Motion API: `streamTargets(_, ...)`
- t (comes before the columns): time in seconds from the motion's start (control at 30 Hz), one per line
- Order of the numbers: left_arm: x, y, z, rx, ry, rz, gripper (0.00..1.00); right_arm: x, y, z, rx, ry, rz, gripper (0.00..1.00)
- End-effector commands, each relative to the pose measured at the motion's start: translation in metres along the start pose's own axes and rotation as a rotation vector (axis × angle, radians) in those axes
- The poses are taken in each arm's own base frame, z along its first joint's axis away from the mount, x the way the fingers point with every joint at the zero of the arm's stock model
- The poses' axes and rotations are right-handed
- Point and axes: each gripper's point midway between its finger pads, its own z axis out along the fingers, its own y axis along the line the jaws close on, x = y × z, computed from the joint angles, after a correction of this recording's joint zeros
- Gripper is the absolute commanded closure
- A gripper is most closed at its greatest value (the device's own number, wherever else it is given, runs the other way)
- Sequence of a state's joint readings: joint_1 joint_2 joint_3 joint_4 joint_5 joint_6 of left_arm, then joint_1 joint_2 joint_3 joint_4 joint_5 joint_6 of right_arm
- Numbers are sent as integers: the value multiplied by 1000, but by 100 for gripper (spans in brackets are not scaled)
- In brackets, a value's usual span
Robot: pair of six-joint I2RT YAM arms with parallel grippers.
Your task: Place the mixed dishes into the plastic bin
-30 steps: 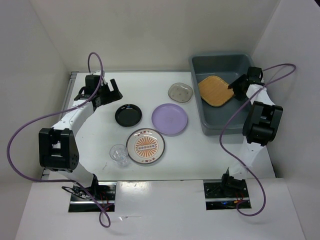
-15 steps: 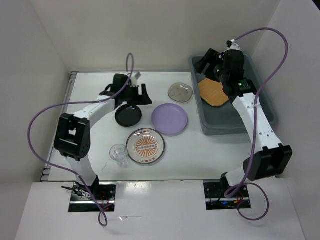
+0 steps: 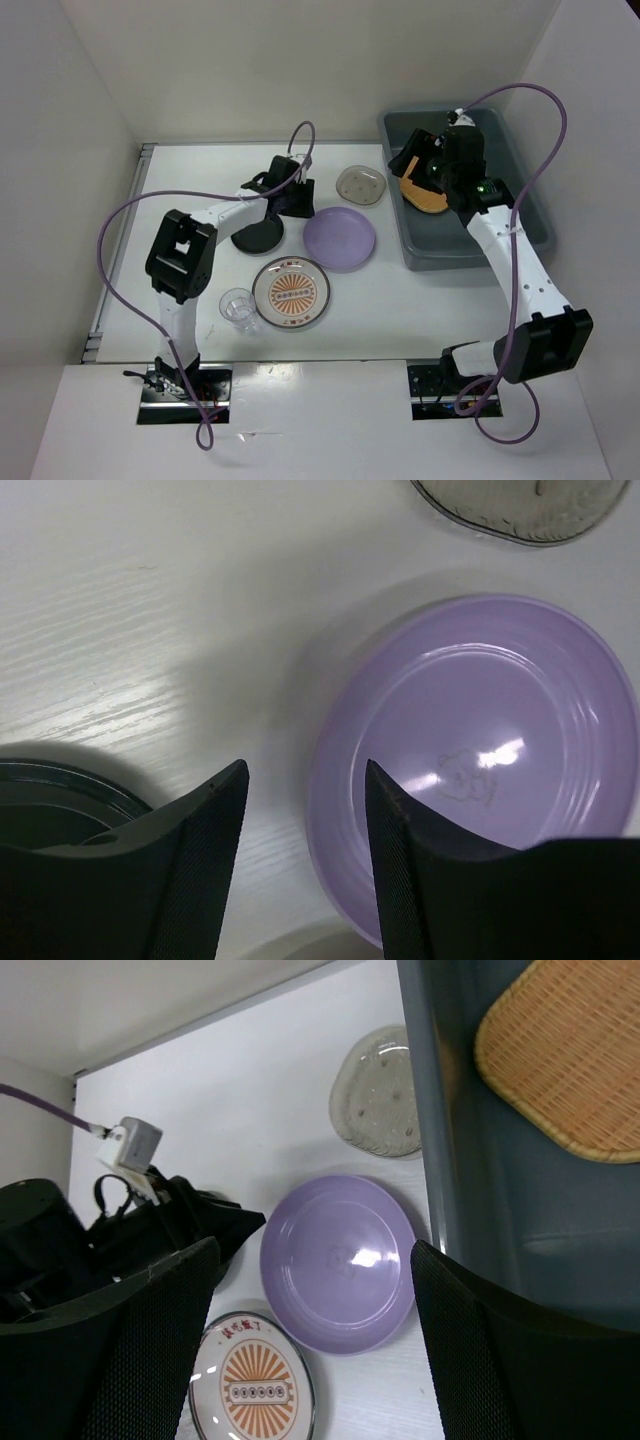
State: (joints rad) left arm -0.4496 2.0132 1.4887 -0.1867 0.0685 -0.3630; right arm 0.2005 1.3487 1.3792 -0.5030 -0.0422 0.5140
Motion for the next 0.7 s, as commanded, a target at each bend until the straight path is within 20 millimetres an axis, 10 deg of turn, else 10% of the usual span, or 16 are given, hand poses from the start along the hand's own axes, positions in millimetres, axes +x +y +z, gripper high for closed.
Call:
streamTargets(0.0, -13, 7, 9, -84, -39, 58, 42, -14, 9, -22, -23, -65, -26, 18)
streamTargets(0.4, 25, 0, 36, -25, 100, 65, 58, -16, 5, -29, 1, -79, -25, 18)
streamTargets(0.67, 20, -15, 22, 44, 116, 71, 100, -17, 3, -29, 8, -84, -25, 18)
